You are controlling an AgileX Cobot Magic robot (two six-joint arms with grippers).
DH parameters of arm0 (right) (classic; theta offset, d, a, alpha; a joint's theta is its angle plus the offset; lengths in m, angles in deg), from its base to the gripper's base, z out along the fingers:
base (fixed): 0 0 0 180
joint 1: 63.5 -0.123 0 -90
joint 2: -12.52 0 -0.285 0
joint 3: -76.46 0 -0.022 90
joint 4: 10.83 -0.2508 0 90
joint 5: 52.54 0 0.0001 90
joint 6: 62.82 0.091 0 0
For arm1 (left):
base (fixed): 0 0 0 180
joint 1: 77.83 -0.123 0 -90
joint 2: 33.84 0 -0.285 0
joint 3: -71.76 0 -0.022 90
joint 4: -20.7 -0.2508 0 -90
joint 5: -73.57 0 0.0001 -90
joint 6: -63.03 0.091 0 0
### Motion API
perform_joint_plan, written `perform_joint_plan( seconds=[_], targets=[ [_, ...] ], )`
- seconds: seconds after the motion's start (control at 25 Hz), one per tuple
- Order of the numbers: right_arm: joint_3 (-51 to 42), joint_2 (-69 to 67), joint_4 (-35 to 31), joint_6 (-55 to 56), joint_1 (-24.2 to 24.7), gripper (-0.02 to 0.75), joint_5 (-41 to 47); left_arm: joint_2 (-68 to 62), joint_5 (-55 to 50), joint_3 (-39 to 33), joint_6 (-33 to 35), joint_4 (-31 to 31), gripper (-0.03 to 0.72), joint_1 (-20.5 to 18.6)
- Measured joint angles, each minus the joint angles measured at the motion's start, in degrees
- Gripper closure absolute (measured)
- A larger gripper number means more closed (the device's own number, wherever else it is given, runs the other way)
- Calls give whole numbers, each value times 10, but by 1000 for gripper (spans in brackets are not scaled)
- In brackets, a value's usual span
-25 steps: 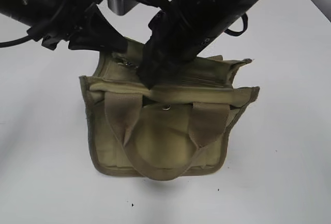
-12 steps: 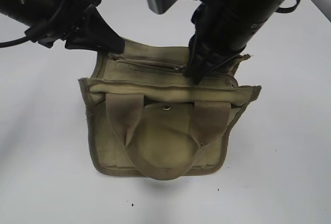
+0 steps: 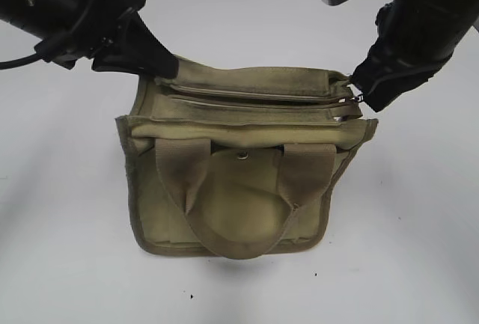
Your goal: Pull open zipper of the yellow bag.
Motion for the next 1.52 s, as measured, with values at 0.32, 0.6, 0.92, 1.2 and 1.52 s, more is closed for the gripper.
perform_joint_plan(
  seconds=[0.32,0.6,0.92,1.2,1.52],
  targets=[
    [0,2,-48,35,19,698,14,1,-1,0,0,-5,671,0],
    [0,59,-49,101,20,367,52,63,-6,1,1,-77,424,0],
    [-108,207,-49,118,20,297,59,221,-73,-34,-37,-210,354,0],
    [-289,405,-49,129,20,293,62,445,-88,-199,-119,-357,354,0],
    [-436,663,-48,130,20,293,66,739,-103,-331,-139,-445,354,0]
  ],
)
